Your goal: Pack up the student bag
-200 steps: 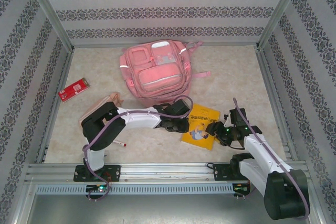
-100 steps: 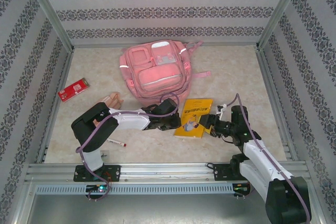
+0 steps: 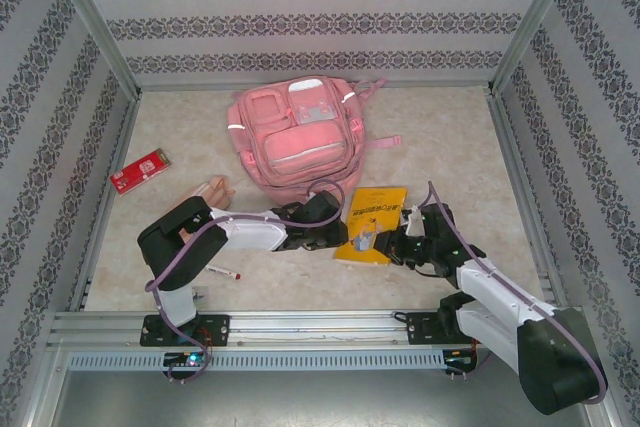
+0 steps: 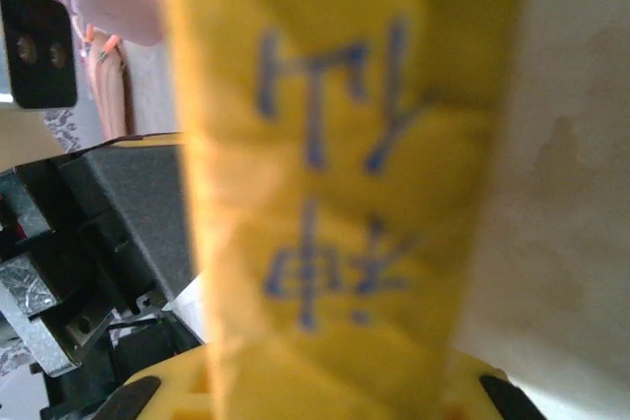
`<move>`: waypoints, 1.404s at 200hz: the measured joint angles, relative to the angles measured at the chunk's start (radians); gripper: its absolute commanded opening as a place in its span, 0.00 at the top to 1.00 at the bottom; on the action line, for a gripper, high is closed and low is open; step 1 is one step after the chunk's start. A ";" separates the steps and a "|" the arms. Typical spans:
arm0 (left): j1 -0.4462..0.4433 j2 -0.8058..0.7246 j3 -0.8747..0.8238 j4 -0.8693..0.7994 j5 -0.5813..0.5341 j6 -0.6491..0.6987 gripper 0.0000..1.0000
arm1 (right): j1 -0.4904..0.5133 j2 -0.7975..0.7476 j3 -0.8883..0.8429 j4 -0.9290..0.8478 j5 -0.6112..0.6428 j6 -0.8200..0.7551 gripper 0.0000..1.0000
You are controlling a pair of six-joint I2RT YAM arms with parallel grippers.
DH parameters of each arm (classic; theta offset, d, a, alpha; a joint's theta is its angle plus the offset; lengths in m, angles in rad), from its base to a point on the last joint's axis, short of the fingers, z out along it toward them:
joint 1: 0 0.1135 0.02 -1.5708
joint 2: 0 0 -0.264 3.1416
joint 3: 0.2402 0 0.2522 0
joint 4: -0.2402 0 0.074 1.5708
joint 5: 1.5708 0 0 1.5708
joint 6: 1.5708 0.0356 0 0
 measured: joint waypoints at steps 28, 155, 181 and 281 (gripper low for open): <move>-0.010 -0.061 -0.004 -0.055 0.019 0.058 0.58 | -0.034 -0.064 0.089 -0.156 0.038 -0.061 0.96; 0.292 -0.027 0.664 -0.776 -0.187 0.903 0.10 | -0.061 -0.241 0.435 -0.462 0.336 -0.357 1.00; 0.288 0.182 0.796 -0.900 -0.249 0.982 0.11 | -0.061 -0.230 0.435 -0.479 0.339 -0.370 1.00; 0.316 0.616 1.309 -1.157 -0.337 1.006 0.75 | -0.060 -0.188 0.434 -0.467 0.254 -0.376 1.00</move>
